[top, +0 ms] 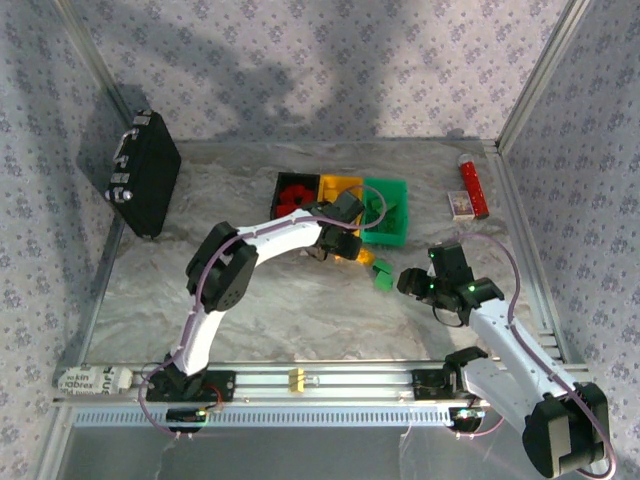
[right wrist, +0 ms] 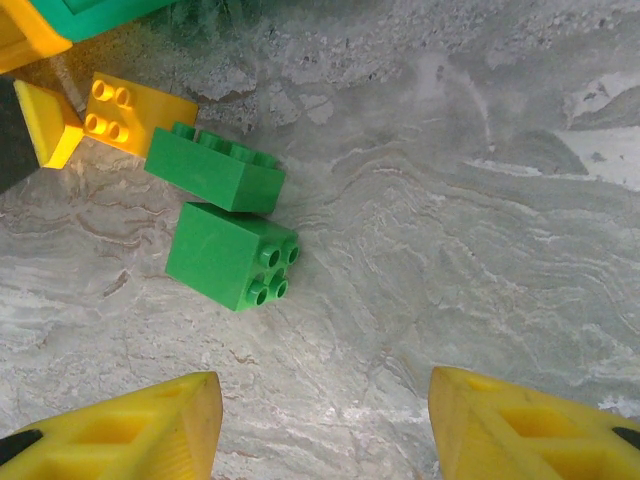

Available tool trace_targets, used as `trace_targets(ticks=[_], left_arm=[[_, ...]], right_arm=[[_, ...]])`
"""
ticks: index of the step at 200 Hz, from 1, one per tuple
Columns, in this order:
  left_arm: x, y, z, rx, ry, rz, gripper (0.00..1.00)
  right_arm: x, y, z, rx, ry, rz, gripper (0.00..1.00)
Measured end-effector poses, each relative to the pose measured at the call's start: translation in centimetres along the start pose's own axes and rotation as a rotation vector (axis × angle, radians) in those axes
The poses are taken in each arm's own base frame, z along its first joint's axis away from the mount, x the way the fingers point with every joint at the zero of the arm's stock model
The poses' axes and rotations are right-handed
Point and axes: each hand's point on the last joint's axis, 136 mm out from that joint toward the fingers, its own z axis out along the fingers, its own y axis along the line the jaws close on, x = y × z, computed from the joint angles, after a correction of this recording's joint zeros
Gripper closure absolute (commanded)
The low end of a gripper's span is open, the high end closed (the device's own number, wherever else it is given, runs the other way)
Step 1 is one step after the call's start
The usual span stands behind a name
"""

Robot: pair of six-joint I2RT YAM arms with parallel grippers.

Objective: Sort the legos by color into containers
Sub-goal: Move the container to the top-center of the table, then pick up the lego from the center of the table.

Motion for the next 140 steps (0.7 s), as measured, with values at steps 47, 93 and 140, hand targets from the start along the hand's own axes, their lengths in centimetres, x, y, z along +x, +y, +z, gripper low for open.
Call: trace_targets(ticks=[47, 93, 140], left_arm=[[-0.1, 0.5, 0.6, -0.007, 0.017, 0.002, 0.31], [0.7, 0.3, 1.0, -0.003, 0.033, 0.008, 0.33], [1.9, 0.3, 1.5, -0.001, 0.062, 0.015, 0.36]], right_arm=[[0.0, 0.0, 0.0, 0.0, -0.002, 0.001, 0.41], [0.1, -0.2, 0.2, 0.004, 0.0, 0.006, 0.41], [0.0, -0.3, 0.3, 0.004, 0.001, 0.006, 0.41]])
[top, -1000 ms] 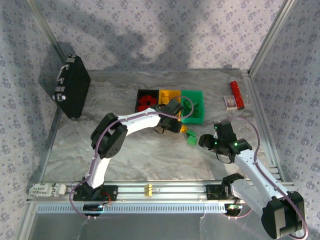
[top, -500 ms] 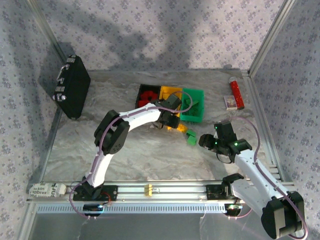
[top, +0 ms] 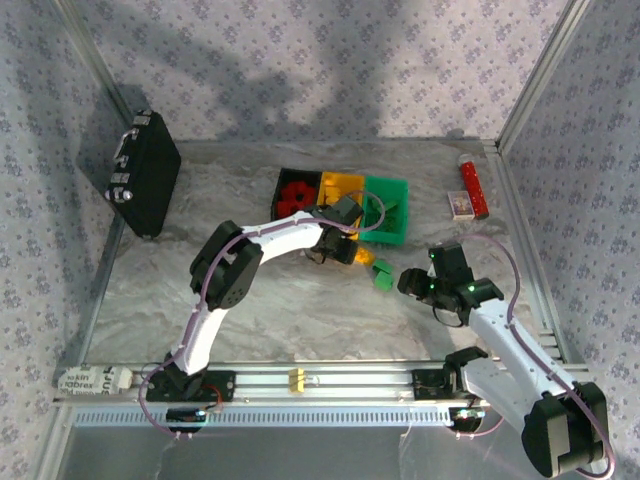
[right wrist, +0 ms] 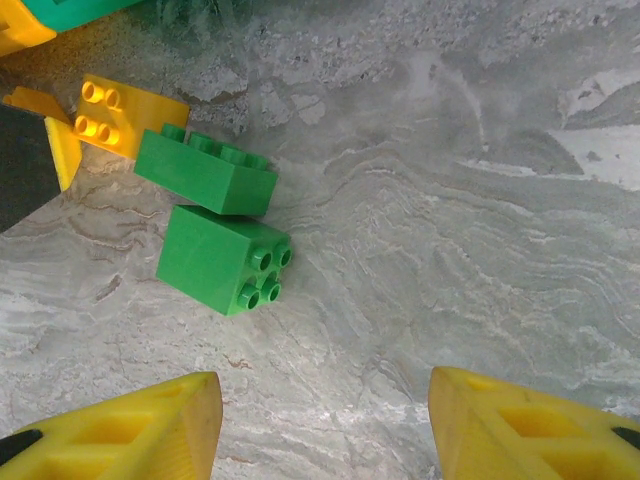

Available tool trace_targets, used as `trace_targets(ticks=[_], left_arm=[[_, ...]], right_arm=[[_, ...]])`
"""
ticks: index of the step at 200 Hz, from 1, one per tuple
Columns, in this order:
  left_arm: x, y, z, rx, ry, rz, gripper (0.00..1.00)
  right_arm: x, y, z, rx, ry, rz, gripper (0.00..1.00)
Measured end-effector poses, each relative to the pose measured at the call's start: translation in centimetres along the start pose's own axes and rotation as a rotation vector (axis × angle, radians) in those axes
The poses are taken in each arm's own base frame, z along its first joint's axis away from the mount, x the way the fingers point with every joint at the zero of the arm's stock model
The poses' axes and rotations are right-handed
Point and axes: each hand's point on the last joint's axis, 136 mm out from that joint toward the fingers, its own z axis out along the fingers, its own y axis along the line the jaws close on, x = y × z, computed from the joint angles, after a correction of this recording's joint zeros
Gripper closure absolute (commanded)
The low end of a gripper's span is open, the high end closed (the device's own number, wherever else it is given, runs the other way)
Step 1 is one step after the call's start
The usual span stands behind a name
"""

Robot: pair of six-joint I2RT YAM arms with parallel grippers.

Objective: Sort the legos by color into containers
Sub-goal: Pick up the lego from the center of the table, then place the lego in the container.

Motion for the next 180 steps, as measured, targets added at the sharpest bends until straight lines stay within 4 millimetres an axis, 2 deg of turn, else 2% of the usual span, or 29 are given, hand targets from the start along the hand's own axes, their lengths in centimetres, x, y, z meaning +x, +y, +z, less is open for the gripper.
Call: trace_targets(ticks=[41, 73, 110, 130, 147, 180], left_arm=[[-0.1, 0.0, 0.0, 0.0, -0.003, 0.003, 0.47], [-0.2, 0.0, 0.0, 0.002, -0.008, 0.017, 0.6], [-0.2, 0.0, -0.7, -0.014, -0.007, 0.031, 0.62], [-0.6, -0.2, -2.1, -0.014, -0.028, 0.045, 0.63], [-1.7, -0.5, -4.2, -0.013, -0.073, 0.057, 0.63], [-6.5, -1.1, -8.8, 0.008, -0.2, 0.062, 0.63]], right_arm=[[0.0, 0.0, 0.0, 0.0, 0.0, 0.0, 0.41], [0.0, 0.0, 0.0, 0.0, 0.0, 0.0, 0.41], [0.0, 0.0, 0.0, -0.001, -0.001, -0.001, 0.41], [0.1, -0.1, 0.0, 0.001, 0.001, 0.0, 0.41], [0.1, -0.1, 0.1, 0.002, 0.002, 0.002, 0.41], [0.1, 0.0, 0.1, -0.002, 0.002, 0.002, 0.41]])
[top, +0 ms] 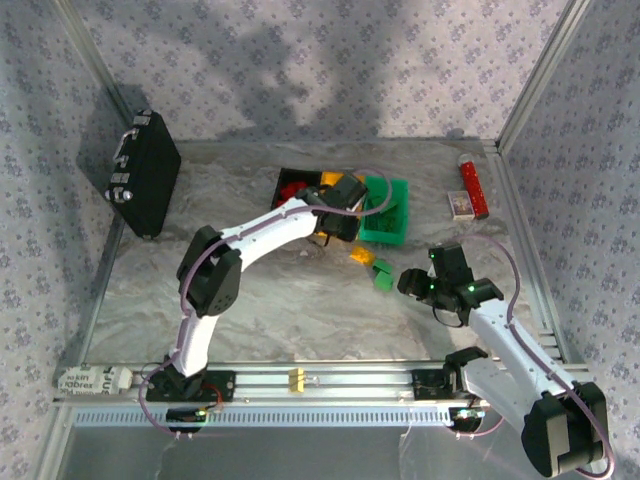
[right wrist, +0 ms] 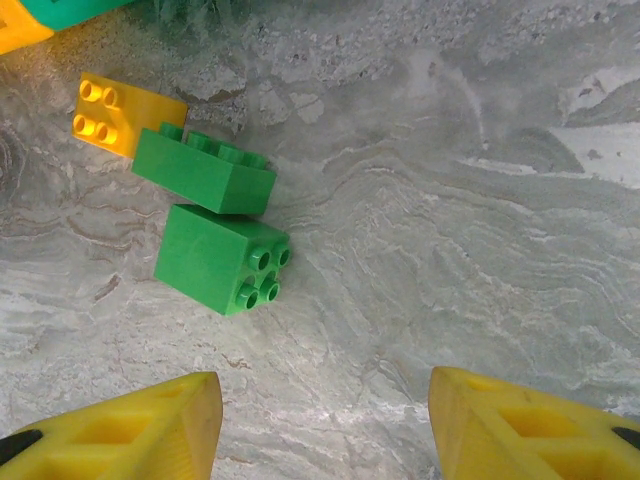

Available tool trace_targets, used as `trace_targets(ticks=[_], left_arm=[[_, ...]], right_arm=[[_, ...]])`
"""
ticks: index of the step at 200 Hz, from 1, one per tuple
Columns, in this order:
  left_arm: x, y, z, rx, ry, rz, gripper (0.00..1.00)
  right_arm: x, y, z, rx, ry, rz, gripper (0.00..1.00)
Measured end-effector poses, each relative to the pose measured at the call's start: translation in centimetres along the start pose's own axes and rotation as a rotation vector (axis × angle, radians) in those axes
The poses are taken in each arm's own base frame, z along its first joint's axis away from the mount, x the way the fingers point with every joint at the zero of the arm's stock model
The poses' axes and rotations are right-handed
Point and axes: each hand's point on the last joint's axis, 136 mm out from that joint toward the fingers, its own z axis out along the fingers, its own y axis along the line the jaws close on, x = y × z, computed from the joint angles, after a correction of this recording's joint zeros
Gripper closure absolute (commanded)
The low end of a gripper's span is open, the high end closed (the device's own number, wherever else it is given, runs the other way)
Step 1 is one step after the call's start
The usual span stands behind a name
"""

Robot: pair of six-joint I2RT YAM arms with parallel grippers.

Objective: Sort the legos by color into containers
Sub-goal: Place the lego in the container.

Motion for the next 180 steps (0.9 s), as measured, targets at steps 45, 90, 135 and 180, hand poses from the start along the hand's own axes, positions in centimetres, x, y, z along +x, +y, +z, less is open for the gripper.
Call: trace_targets(ticks=[45, 90, 135, 180], left_arm=[[-7.5, 1.5, -2.2, -0.01, -0.124, -0.026, 0.43], [-5.8, 2.3, 0.4, -0.073, -0.036, 0.0, 0.16], [-0.2, 1.6, 2.3, -0.088, 0.087, 0.045, 0.17], [2.8, 0.0, 2.0, -0.038, 0.115, 0.064, 0.17]], right_arm=[[-0.1, 0.1, -0.4, -0.01, -0.015, -0.003, 0.41], [-0.3, 0.0, -0.5, -0.009, -0.022, -0.003, 0.41], [-0.4, -0.2, -0.5, -0.006, -0.023, -0.001, 0.41], [-0.4, -0.2, -0.5, -0.011, -0.019, 0.001, 0.41]])
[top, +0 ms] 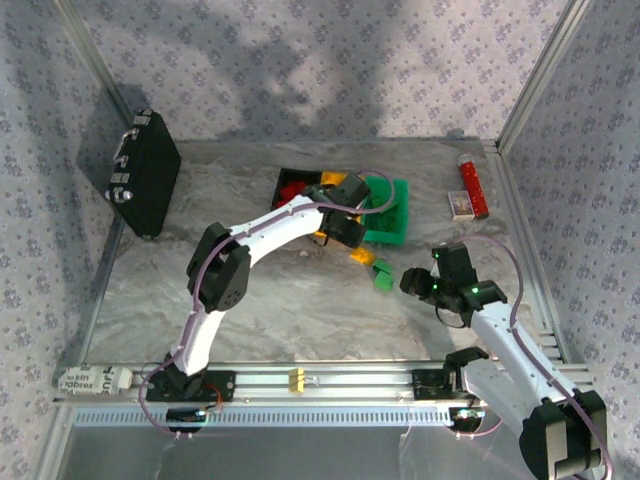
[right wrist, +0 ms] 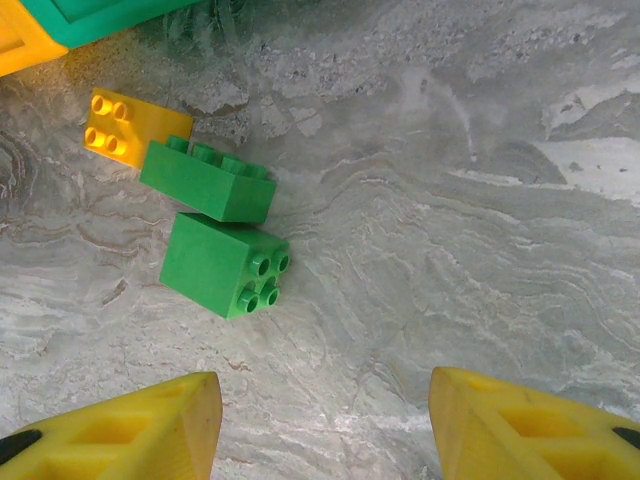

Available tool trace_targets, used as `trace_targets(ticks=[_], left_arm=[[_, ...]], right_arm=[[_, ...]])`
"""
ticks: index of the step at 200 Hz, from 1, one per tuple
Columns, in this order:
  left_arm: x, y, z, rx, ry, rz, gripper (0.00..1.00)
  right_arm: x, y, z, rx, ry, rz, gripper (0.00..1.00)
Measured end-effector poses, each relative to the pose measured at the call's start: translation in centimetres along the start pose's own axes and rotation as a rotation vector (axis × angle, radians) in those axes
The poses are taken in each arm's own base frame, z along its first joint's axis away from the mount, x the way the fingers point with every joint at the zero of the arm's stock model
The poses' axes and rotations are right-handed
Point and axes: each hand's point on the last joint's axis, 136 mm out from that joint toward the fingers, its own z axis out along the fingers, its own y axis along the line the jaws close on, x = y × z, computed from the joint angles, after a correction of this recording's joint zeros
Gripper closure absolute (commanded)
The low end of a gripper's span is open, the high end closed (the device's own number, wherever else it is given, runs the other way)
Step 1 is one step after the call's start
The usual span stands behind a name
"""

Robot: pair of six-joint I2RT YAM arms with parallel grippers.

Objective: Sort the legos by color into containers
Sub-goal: Place the lego in the container, then pick up the lego from the center of the table.

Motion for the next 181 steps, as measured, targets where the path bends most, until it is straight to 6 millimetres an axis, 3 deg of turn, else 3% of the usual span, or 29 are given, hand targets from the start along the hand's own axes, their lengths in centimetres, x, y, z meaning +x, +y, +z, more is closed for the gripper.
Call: trace_targets(ticks=[48, 74, 130, 181], left_arm=[[1.5, -4.5, 0.3, 0.102, 0.011, 0.032, 0.17], [2.0, -6.0, 0.9, 0.125, 0.022, 0.041, 0.17], [3.3, -6.2, 3.8, 0.113, 0.078, 0.042, 0.18], [2.6, -6.1, 3.6, 0.114, 0.064, 0.034, 0.19]], right_arm=[[0.2, -0.1, 0.3, 0.004, 0.017, 0.004, 0.41], [0.2, -0.1, 0.2, 0.003, 0.015, 0.004, 0.41], [0.0, 0.1, -0.1, -0.007, -0.001, 0.001, 0.41], [0.0, 0.1, -0.1, -0.009, -0.003, 0.0, 0.41]])
